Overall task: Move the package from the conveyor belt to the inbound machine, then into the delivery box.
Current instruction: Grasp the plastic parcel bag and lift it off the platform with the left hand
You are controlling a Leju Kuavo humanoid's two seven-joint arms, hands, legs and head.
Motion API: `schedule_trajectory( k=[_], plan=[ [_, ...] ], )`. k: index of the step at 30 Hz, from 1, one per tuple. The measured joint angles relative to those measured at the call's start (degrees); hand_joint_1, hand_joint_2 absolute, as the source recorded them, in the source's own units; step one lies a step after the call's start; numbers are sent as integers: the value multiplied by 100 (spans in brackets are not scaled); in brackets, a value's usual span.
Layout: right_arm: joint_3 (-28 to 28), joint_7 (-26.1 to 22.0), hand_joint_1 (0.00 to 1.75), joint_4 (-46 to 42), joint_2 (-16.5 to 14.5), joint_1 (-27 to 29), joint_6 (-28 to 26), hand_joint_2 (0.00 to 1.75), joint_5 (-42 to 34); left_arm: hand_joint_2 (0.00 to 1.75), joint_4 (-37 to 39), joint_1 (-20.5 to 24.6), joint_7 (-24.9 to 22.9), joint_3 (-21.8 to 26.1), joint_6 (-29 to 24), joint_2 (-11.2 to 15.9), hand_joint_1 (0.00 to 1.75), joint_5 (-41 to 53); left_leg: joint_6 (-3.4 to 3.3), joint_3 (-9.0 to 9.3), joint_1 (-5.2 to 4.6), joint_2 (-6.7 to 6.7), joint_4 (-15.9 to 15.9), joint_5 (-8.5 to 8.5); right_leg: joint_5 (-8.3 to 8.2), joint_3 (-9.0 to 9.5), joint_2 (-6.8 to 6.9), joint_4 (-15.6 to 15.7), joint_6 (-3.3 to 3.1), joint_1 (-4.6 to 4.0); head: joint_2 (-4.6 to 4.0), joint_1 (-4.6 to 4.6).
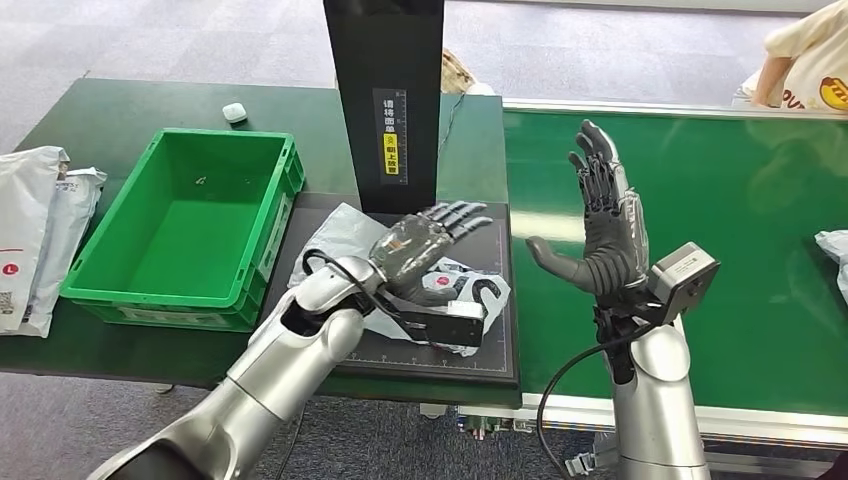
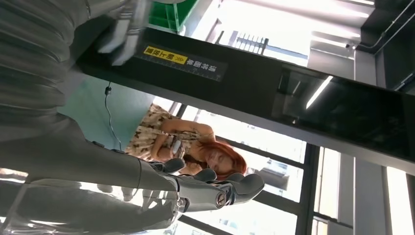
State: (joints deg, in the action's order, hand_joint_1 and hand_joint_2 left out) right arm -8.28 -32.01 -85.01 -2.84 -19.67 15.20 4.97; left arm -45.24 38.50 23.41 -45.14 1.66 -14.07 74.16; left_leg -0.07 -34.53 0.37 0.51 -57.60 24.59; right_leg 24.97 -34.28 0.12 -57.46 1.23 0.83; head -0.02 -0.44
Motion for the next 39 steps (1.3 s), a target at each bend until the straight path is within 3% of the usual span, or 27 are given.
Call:
schedule_trajectory(
  k=[7, 16, 23, 24, 27, 28, 39],
  plan=[
    [120, -62, 0, 74, -136, -7, 3, 175, 89, 175, 1436, 664, 58, -751, 1292, -341, 0, 74, 2, 0, 0, -4, 3, 2, 1, -3, -7, 0, -1, -1, 0, -1],
    [181, -78, 0, 225, -192, -117, -5, 175, 95, 175, 2145, 842, 52, -1165, 2069, -494, 0, -57, 2, 0, 1, -5, 4, 1, 1, -2, -7, -1, -1, -2, 0, 0],
    [194, -118, 0, 370, -192, -217, -13, 175, 102, 175, 2329, 891, -57, -1308, 2224, -542, 0, -130, 2, 0, 0, -5, 4, 1, 1, -1, -6, -1, -1, -1, 0, -1],
    [194, -121, 0, 386, -192, -224, -19, 175, 104, 175, 2342, 901, -98, -1328, 2256, -545, 14, -131, 2, 1, 0, -5, 4, 1, 1, 0, -6, -1, -1, -1, 0, -1],
    [195, -154, 0, 449, -192, -248, -74, 175, 132, 175, 2384, 932, -325, -1397, 2350, -548, 145, -132, 2, 3, 0, -4, 4, 1, 1, 1, -7, -1, -1, -2, 0, 0],
    [195, -172, 0, 474, -192, -258, -90, 175, 146, 175, 2398, 937, -417, -1423, 2339, -548, 175, -132, 2, 4, 1, -4, 5, 1, 1, 2, -7, -1, -1, -2, 0, 0],
    [199, -239, 0, 645, -194, -295, -99, 175, 189, 175, 2472, 1065, -817, -1616, 1845, -546, 175, -39, 3, 10, 1, -4, 5, 1, 0, 7, -7, -2, -3, -4, 0, 0]
  ],
)
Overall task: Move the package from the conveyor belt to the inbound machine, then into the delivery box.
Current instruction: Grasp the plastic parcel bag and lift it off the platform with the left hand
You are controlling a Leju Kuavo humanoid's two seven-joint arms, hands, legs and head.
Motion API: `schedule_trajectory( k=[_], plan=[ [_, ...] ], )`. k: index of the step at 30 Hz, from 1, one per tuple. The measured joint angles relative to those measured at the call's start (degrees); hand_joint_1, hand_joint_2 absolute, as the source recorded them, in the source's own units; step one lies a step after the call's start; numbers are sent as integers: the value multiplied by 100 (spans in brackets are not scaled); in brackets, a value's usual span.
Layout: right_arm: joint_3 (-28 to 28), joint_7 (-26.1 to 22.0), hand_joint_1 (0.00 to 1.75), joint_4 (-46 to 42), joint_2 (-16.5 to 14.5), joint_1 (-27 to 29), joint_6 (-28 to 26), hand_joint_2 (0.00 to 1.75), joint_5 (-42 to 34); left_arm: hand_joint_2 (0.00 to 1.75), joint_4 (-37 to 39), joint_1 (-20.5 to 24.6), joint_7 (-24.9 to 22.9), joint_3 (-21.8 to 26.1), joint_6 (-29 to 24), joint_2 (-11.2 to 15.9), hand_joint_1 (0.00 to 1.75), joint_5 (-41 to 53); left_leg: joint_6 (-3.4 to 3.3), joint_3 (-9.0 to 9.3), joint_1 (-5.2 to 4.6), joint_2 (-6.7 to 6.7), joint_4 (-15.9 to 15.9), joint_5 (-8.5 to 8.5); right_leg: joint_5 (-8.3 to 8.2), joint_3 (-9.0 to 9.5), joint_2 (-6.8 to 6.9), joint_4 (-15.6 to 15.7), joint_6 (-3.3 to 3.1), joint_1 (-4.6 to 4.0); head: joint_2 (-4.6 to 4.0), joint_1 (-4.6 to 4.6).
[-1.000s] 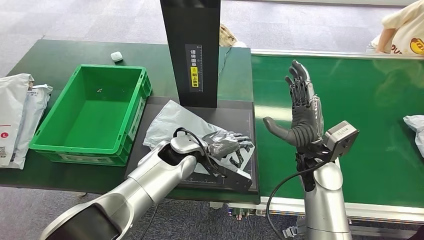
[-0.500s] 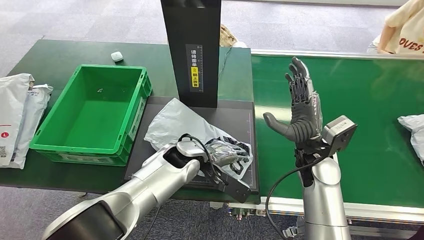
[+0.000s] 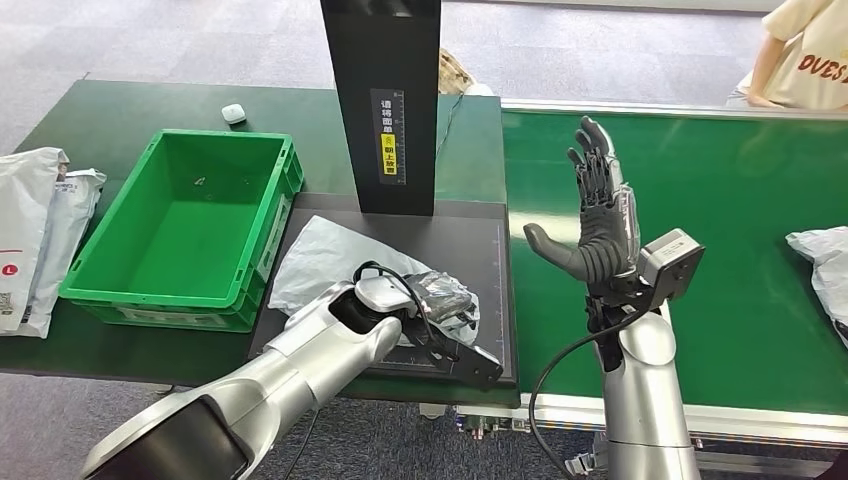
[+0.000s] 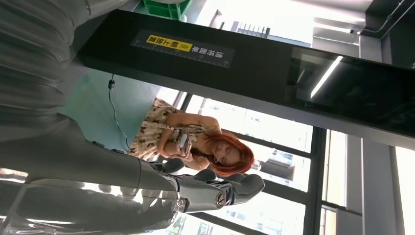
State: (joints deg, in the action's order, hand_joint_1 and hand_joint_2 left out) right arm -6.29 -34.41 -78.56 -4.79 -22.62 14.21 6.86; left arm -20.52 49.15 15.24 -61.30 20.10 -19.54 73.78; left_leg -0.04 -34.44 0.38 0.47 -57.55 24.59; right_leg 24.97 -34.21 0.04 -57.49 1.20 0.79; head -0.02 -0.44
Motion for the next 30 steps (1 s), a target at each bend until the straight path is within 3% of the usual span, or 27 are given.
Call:
schedule_trajectory(
  k=[17, 21, 25, 28, 30],
  plan=[
    [0, -4, 0, 4, -24, -3, 4, 175, 15, 175, 93, 0, -183, -51, -386, 25, 175, 6, 0, -1, 0, 0, 0, 0, 0, -1, 0, 0, 0, 1, 0, 0],
    [24, -4, 0, -28, -28, 18, 7, 175, 15, 175, 109, 22, -396, -51, -994, 68, 175, 1, 0, -1, 0, -1, -1, -1, 0, -3, 1, 0, 0, 1, 0, -1],
    [125, 8, 0, -259, -13, 168, 23, 175, 3, 175, 26, 162, -823, -50, -2245, 196, 175, 178, -1, -3, 0, 0, -1, -1, 0, -6, 1, 0, 0, 2, 0, -1],
    [268, 31, 0, -524, 33, 373, 28, 175, -19, 175, -396, 292, -1169, 3, -3103, 442, 175, 532, 0, -6, 0, 0, -1, 0, 1, -8, 1, 0, 0, 2, 0, 0],
    [373, 34, 0, -690, 61, 530, 35, 175, -20, 175, -920, 365, -1250, 127, -3251, 681, 175, 749, 0, -7, 0, 0, 0, 0, 1, -10, 0, 0, 0, 2, 0, -1]
  ],
)
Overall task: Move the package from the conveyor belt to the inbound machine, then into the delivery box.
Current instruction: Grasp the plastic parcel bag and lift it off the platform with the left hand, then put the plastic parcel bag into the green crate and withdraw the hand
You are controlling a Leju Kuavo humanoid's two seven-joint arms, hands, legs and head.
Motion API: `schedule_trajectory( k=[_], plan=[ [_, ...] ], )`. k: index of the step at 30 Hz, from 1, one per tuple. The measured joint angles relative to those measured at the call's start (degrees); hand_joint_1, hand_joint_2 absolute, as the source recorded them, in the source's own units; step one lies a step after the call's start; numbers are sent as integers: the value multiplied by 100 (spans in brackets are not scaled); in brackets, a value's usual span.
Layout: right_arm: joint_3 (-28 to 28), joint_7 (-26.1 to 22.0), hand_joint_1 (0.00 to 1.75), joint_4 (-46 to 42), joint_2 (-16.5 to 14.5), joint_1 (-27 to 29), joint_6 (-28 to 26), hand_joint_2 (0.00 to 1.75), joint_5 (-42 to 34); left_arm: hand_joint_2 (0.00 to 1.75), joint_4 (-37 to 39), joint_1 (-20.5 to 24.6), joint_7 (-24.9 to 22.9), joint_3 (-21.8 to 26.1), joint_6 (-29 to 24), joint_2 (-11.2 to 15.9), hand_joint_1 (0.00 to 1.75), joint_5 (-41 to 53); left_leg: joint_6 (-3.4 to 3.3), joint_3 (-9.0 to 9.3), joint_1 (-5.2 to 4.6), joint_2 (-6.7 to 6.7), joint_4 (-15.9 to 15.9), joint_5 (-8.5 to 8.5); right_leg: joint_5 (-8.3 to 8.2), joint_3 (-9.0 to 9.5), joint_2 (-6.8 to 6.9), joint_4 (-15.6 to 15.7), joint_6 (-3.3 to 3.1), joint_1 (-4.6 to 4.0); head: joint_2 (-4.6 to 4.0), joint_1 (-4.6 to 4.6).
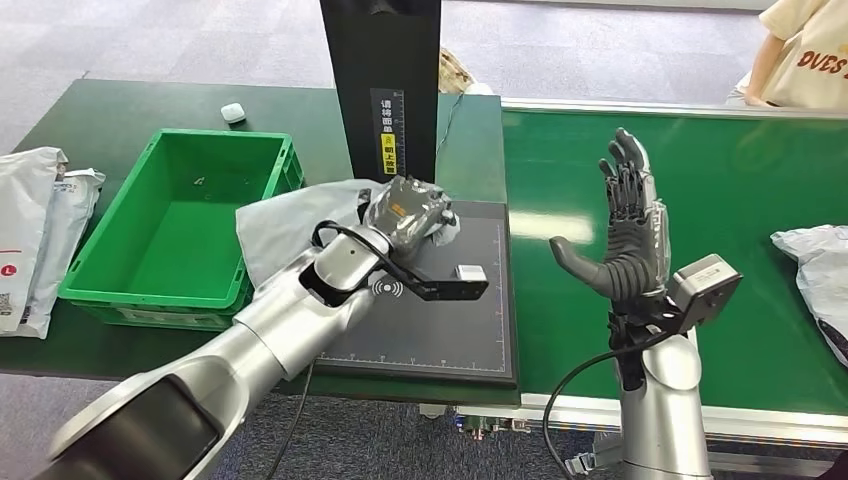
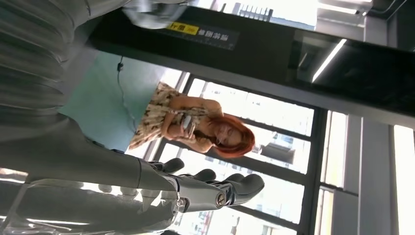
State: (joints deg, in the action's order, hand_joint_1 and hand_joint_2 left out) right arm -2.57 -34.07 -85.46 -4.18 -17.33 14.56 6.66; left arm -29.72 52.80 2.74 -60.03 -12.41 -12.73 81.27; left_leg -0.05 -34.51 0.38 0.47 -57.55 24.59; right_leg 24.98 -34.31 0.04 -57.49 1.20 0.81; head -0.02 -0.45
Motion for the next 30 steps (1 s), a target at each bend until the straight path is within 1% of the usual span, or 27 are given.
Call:
schedule_trajectory(
  k=[2, 4, 9, 11, 13, 15, 17, 20, 22, 26, 30],
  plan=[
    [98, -7, 0, -137, 23, 142, -1, 175, 13, 175, -601, 45, -111, 209, 27, 232, 175, 148, 0, -2, 0, 0, 0, 0, 0, -2, -1, 0, 0, 0, 0, -1],
    [174, -15, 0, -251, 40, 252, -7, 175, 30, 175, -1138, 70, -256, 479, 53, 400, 175, 198, 0, -3, 0, -1, 0, 0, 0, -3, -1, 0, 0, -1, 0, 0],
    [309, -1, 0, -483, 60, 443, -21, 175, 62, 175, -2167, 155, -465, 1230, 60, 685, 175, 168, 0, -4, 0, -2, 1, 0, 0, -3, -1, 0, 0, -1, 0, 1],
    [345, 20, 0, -559, 63, 512, -31, 175, 81, 175, -2509, 198, -631, 1574, 104, 794, 175, 192, 0, -4, 1, -3, 1, 0, 0, -3, -3, -1, 0, -1, 0, 1],
    [364, 47, 0, -626, 64, 569, -33, 175, 100, 175, -2763, 292, -868, 1973, 299, 910, 175, 251, 1, -3, 1, -5, 1, -1, 0, -3, -5, -1, 0, -1, 0, -1],
    [368, 79, 0, -658, 64, 587, -28, 175, 116, 175, -2822, 456, -1098, 2359, 653, 1015, 175, 336, 3, -4, 1, -7, 1, -3, 0, -3, -5, -1, -1, -3, 0, -1],
    [360, 105, 0, -660, 64, 568, -16, 175, 128, 175, -2578, 733, -1303, 2707, 1060, 1100, 175, 447, 6, -4, 5, -6, 1, -6, -1, -3, -5, -2, -1, -5, 0, 1],
    [302, 136, 0, -632, 64, 477, -2, 175, 133, 175, -1693, 1240, -1601, 3095, 1566, 1206, 175, 671, 9, -2, 7, -7, 2, -10, -5, -2, -5, -3, -7, -5, 0, 0],
    [242, 149, 0, -586, 64, 406, 1, 175, 134, 175, -1065, 1445, -1804, 3219, 1883, 1282, 175, 782, 9, -1, 7, -7, 2, -11, -6, -1, -6, -4, -8, -5, 0, 2],
    [109, 162, 0, -444, 63, 255, 40, 175, 137, 175, -37, 1541, -2201, 3267, 2631, 1461, 175, 822, 9, -1, 7, -8, 2, -12, -6, -1, -7, -5, -8, -5, 0, -1],
    [-15, 163, 0, -268, 59, 140, 72, 175, 180, 175, 603, 1406, -2463, 3279, 3192, 1573, 175, 760, 9, -4, 8, -6, 3, -11, -4, -2, -5, -5, -9, -6, 0, 0]
  ],
)
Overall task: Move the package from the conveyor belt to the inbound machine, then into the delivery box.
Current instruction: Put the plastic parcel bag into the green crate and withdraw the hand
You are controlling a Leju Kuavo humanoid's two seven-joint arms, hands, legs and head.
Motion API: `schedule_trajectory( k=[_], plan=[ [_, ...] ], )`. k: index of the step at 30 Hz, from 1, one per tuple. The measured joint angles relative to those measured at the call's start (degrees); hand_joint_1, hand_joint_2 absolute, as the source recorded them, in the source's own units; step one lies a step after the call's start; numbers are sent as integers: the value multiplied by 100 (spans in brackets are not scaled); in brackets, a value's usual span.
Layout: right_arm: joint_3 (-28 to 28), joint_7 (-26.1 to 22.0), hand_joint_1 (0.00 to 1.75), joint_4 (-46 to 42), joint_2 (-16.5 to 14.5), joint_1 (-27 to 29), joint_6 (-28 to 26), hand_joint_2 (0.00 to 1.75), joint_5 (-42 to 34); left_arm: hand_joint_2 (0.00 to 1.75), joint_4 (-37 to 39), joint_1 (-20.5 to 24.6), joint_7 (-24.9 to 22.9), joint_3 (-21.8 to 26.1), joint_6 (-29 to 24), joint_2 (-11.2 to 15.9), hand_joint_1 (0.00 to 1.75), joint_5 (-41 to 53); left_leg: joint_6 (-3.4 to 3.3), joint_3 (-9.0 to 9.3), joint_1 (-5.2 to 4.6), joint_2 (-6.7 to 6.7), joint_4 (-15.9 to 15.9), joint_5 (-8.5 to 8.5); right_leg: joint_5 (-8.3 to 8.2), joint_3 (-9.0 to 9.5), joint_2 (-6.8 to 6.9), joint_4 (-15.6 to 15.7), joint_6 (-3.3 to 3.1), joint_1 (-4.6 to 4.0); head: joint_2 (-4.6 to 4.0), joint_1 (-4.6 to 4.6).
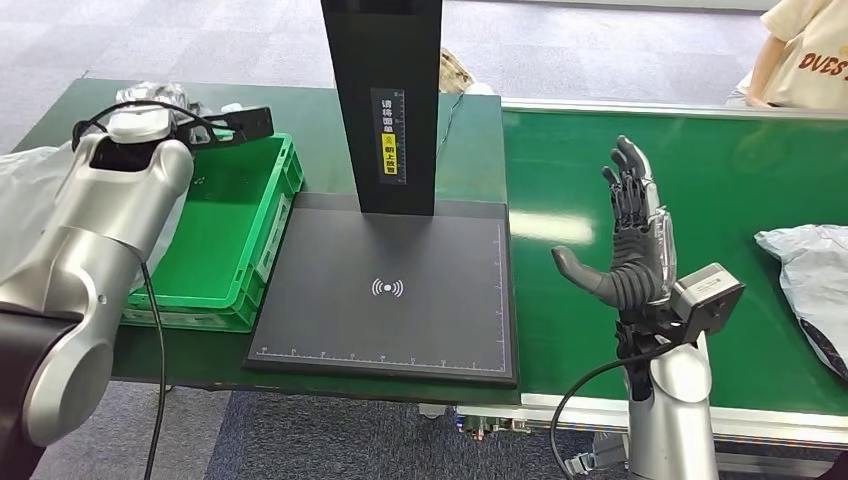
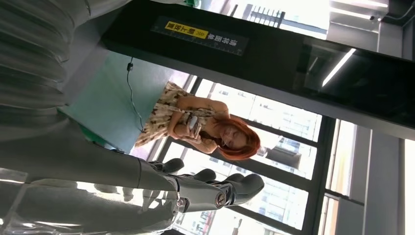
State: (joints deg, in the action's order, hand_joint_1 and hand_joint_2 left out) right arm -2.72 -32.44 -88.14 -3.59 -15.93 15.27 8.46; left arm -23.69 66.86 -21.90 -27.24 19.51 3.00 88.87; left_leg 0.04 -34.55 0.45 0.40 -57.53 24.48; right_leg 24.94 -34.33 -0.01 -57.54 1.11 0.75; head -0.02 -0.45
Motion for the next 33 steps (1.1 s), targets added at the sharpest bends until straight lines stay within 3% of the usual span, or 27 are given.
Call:
schedule_trajectory(
  k=[8, 13, 15, 17, 19, 24, 33],
  plan=[
    [-121, -2, 0, 219, -1, -135, 1, 175, 37, 175, 504, -551, -170, 295, 290, 45, 175, -303, 0, -4, -1, 1, 0, 1, 1, -2, 1, 1, 0, 1, 0, 0],
    [-146, -1, 0, 262, 2, -172, -1, 175, 14, 175, 573, -812, -30, 442, -389, 39, 175, -314, 0, -3, -1, 1, -1, 0, 0, -6, 1, 1, 0, 1, 0, 0],
    [-146, -1, 0, 264, 12, -167, -1, 175, -15, 175, 578, -849, 69, 509, -864, 26, 121, -322, 0, -3, -1, 1, -1, 0, 0, -7, 1, 1, 0, 0, 0, 0],
    [-146, -1, 0, 264, 28, -159, 0, 175, -49, 175, 578, -862, 179, 576, -1431, 0, 39, -321, 0, -4, -1, 1, -1, 1, 0, -7, 0, 1, 0, 0, 0, 0],
    [-146, -1, 0, 264, 41, -149, 2, 175, -64, 175, 577, -860, 273, 621, -1998, -31, 5, -301, 0, -4, -1, 1, -1, 1, 0, -7, 0, 1, 0, 1, 0, 0],
    [-151, -2, 0, 264, 51, -143, -2, 175, -85, 175, 568, -833, 492, 689, -2896, -96, 0, -209, 0, -4, -1, 1, -1, 1, 0, -8, 0, 1, 0, 1, 0, 1],
    [-211, -4, 0, 283, 78, -151, -8, 175, -138, 175, 568, -754, 747, 766, -3359, -122, 0, -143, 0, -3, 0, 0, -1, 1, 0, -8, 0, 1, 0, 0, 0, -1]
  ],
)
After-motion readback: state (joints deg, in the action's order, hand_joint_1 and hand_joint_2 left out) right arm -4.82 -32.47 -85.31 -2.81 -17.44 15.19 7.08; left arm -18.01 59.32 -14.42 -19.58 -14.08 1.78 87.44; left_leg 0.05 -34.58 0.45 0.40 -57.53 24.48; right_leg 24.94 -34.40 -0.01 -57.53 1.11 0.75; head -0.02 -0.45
